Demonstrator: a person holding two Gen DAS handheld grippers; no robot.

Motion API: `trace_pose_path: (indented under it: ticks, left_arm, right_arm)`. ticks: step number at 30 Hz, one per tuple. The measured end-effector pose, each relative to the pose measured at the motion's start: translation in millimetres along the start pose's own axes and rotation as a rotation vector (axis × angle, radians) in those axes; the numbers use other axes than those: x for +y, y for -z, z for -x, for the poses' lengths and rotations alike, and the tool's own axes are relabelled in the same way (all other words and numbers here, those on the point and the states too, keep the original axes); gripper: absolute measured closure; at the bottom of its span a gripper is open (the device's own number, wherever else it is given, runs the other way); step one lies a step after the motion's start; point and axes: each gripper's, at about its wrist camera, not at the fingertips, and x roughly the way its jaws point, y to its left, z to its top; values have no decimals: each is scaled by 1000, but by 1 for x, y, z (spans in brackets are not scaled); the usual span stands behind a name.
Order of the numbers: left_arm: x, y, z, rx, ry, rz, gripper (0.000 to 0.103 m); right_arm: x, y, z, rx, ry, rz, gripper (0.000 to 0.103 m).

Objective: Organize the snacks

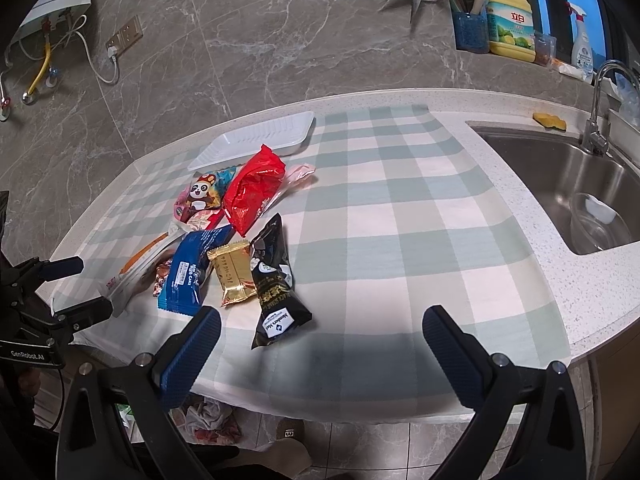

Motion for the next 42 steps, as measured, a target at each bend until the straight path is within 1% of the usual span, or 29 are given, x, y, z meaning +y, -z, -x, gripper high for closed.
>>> trace_pose_path:
  ticks: [23, 29, 37, 42]
  left_arm:
    - [2, 1, 0, -2, 2, 2, 1]
    - [3, 1, 0, 0, 2, 3, 1]
    - [5, 3, -4, 18, -1, 12, 1]
    - [7, 3, -14, 33, -23, 8, 1]
  right_arm:
    - [3, -1, 1, 1, 1, 3, 0]
    - [10, -1, -1, 2, -4, 9, 0]
    - [13, -4, -8, 22, -17, 21, 0]
    - [21, -8, -15, 43, -25, 60, 0]
